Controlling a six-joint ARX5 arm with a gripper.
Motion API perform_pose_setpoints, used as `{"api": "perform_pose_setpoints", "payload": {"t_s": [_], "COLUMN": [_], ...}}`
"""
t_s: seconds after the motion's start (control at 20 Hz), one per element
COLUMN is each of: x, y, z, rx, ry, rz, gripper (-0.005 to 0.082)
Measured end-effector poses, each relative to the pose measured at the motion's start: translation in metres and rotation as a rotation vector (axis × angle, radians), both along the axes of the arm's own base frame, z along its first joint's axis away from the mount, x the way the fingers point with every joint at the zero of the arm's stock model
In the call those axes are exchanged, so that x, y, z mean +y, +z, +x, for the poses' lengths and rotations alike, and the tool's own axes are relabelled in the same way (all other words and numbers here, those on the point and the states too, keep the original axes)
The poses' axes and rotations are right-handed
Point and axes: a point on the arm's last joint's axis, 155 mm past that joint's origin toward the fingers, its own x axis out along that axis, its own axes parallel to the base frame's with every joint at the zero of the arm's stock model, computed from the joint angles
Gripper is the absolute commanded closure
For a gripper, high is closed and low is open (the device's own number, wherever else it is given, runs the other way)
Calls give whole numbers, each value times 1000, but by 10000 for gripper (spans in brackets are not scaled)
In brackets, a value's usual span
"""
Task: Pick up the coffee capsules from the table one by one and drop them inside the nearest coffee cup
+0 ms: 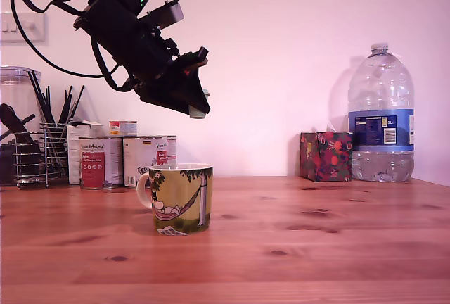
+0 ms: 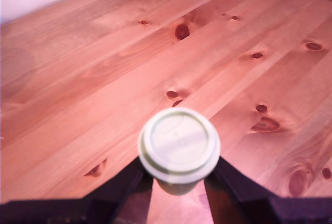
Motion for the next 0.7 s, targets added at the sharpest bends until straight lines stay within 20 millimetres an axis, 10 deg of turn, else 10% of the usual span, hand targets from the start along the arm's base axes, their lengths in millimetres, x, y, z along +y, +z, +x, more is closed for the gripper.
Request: {"api": "perform_pose_setpoints", "payload": {"t_s": [0.7], "x": [-2], "y": [5], "z": [-4], "rx": [-2], "ry": [-2], "rz": [2], "gripper": [566]}}
